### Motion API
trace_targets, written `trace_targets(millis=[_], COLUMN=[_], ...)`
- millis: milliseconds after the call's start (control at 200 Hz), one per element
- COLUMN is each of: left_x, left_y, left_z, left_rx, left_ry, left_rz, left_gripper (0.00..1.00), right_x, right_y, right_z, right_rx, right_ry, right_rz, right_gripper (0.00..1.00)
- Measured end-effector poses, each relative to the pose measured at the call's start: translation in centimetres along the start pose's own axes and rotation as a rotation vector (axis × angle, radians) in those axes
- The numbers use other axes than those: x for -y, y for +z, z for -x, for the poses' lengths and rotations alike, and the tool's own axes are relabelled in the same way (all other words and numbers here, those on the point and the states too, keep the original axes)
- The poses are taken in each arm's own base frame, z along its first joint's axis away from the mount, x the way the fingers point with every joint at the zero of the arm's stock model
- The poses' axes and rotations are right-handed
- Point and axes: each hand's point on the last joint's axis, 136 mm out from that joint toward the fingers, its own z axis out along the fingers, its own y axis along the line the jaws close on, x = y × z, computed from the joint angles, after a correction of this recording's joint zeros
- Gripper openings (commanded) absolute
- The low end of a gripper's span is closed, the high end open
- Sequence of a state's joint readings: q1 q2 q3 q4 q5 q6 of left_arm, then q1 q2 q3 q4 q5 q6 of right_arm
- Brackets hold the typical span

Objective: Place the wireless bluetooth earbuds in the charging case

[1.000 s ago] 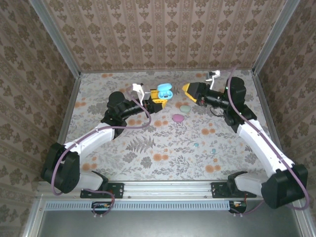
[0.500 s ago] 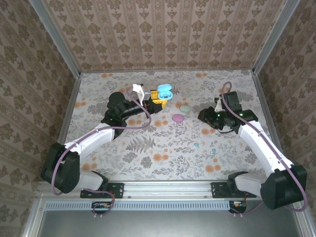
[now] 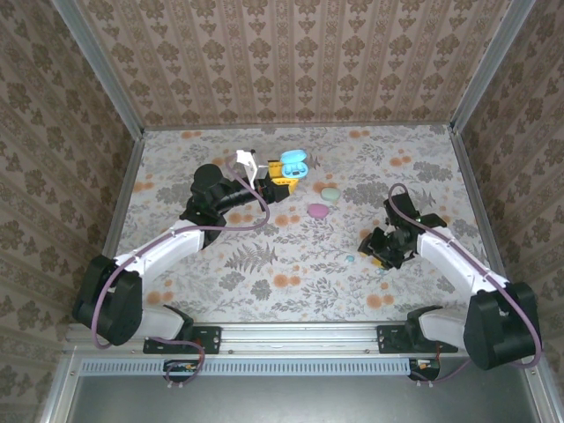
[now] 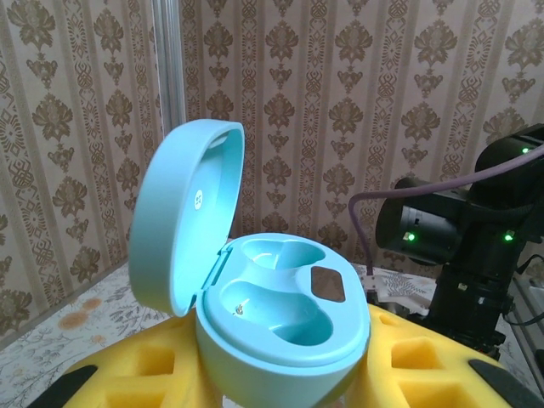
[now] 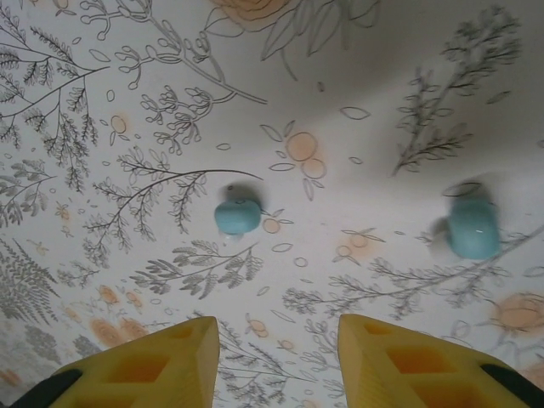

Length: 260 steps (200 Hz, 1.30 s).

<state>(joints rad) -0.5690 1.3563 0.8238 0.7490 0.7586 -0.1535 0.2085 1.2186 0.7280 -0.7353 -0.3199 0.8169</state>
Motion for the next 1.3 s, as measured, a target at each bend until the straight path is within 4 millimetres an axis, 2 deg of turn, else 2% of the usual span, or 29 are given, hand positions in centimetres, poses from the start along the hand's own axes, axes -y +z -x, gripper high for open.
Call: trace_targets(millis=[240,520,750,1300], left_x=[0.3,0.4,0.4,0.4], left_y=[-0.3,-0.5,-0.5,-0.5], left_z=[0.0,0.3,0.3,0.2], left_rx=[0.002,0.007,0.007,0.004], left_ry=[0.002,0.007,0.006,0.004], left_rz=[0.001,0.003,0.003,0.005], left_gripper=[0.33,0.33,0.33,0.33], right_x=[-1.1,-1.5,-1.8,-5.0], right_y=[3.2,4.9,5.6,6.2], right_z=[-1.3,-1.3,-0.9,1.2], right_rx=[-0.089,-0.108,-0.110,-0.083], right_ry=[-0.024,-0.012,-0.008,-0.069], right_rz=[-0.025,-0.042,-0.043,-0.038], right_gripper=[0.44,0.45,0.46,0.43])
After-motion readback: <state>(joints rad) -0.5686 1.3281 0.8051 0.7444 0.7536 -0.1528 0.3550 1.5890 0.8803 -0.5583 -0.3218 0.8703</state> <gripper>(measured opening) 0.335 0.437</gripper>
